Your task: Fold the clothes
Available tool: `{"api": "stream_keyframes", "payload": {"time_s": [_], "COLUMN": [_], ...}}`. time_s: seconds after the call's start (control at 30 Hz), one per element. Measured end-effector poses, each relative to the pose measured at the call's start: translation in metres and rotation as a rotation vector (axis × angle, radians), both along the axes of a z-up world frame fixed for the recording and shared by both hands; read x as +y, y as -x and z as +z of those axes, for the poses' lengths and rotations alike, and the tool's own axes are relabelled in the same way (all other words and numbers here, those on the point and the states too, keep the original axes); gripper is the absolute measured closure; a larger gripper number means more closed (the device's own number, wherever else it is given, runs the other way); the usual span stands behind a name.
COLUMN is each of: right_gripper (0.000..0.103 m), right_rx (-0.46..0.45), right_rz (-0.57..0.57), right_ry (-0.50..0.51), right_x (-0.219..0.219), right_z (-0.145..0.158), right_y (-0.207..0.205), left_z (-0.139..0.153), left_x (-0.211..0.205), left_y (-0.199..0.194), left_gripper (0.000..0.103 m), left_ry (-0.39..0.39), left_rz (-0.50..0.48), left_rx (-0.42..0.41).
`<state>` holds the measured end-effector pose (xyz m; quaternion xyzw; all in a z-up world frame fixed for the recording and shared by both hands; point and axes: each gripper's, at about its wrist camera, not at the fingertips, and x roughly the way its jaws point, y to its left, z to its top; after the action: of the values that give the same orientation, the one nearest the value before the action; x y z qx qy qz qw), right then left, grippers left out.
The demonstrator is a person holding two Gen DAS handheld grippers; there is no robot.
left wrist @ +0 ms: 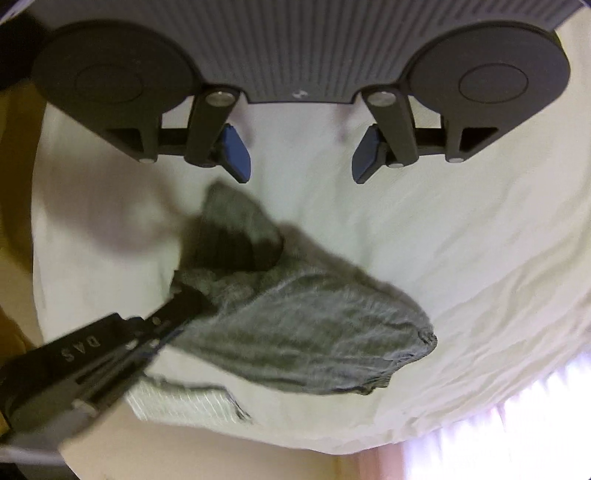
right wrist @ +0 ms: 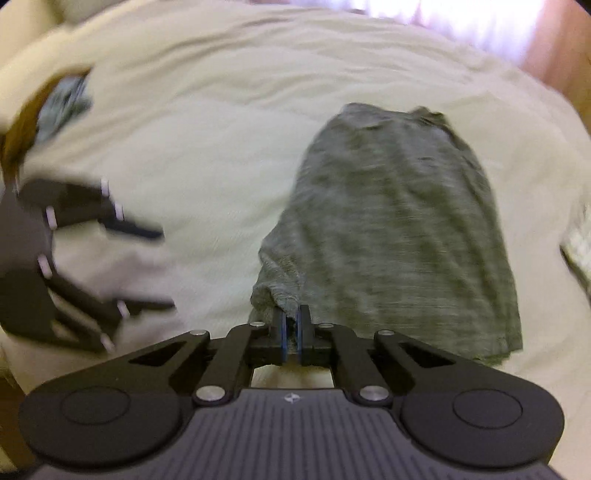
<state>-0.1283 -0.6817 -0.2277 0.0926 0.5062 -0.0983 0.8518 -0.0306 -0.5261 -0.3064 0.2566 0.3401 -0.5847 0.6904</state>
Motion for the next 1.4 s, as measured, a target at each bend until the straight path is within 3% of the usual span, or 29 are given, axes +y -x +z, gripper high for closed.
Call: {"api": "stream_keyframes", "payload": {"time_s": [0.23,0.33,0.47,0.6,0.73,0.87,0.97,1.03,1.23,1.4], "right_gripper": [0.1,0.1,0.1,0.098,0.085,0.081,0.069,0.062,0.056,0.052], "right_rx": [-0.021,-0.029,-0.038,-0.02,-0.005,-0.003,-0.002,0.005,0.018,-0.013], "right_rz": [-0.058,-0.066,-0.053,-0.033,-0.038,-0.016,0.044,0.127,0.348,0.47], "right_ry": [-0.035,-0.07,-0.111,-0.134,-0.152,-0.168,-0.153,-0.113,0.015,0.075], "right_x": [-0.029,-0.034,-0.035,-0.041,-0.049,-0.052,-0.043,-0.03,0.008,0.032], "right_z": [0.015,0.014,0.012,0.003,-0.005,-0.011,-0.015,-0.018,-0.037,-0.047], "right_y": [0.003,0.008,0.009,0.008,0.011,0.011,0.007,0.004,-0.002,-0.014], "left_z": [-0.014,-0.022,-0.033,-0.031,-0.031,-0.032,-0.028,-0.028,-0.027,-0.021], "left_x": [-0.042,-0.063,-0.081,-0.059,-0.027,-0.023,-0.017,-0.014,0.005,0.032], "left_y": [-0.009,0.0,0.003,-0.012,-0.024,-0.024,-0.033,-0.04,-0.048,-0.052], "left_gripper": [0.046,0.046,0.048,0.048,0.048,0.052,0.048,0.048,0.048,0.049], "left_ry": [0.058,0.063,0.053,0.072,0.09,0.105,0.152,0.138,0.128,0.078], "left_rz": [0.136,0.124,0.218,0.424,0.582,0.591,0.64,0.682,0.692,0.71], "left_rx": [0.128,0.112,0.087,0.122,0.206,0.251,0.308,0.31,0.342,0.273]}}
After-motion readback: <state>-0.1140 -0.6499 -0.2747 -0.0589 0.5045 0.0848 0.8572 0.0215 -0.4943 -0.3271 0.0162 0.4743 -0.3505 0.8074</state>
